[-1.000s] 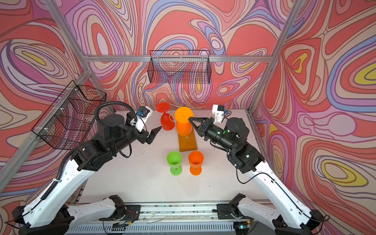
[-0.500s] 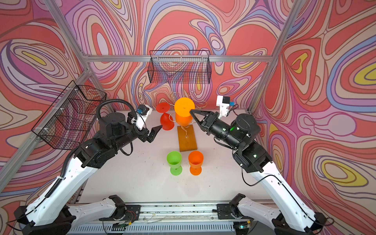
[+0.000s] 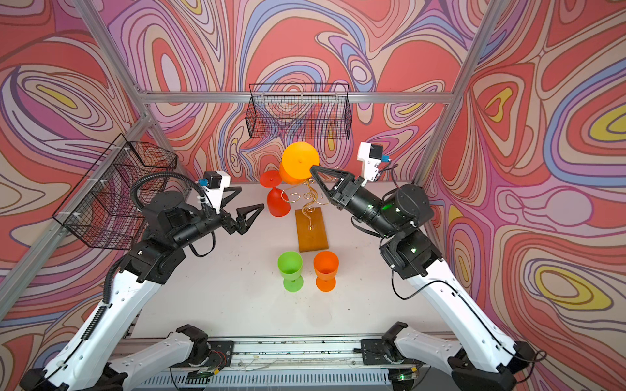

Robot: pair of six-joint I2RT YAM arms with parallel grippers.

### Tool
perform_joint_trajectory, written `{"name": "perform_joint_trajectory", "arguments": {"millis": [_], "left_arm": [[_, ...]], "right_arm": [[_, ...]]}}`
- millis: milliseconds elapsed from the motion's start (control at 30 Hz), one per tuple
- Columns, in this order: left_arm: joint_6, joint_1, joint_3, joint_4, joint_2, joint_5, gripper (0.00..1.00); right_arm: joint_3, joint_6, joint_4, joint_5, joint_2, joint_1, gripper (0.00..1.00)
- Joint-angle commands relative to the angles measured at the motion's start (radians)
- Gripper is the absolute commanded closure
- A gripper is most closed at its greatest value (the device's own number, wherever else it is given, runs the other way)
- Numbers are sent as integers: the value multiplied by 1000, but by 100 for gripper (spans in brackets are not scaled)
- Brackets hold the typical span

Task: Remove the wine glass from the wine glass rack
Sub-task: 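Carry the orange glass toward the left gripper while the left gripper rises to its bowl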

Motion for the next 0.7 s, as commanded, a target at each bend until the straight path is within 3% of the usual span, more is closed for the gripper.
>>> {"name": "perform_joint_trajectory", "arguments": {"millis": [0,133,267,433,667], "left_arm": [[-219,73,-43,307,12,315,4],[-426,136,-71,603,85,478,4],[-743,185,-70,1046,217,604,5],[-1133,206,30,1549,429,654,10],[-1119,206,117,1551,511,665,11]], "right_arm": [[28,-7,147,-58,9,-5,100],[13,55,275,-102,38,-5,100],[11,95,351,-134,63,-6,100],[3,145,417,-155,86,-6,100],[-9,166,440,-161,90,-6,100]]}}
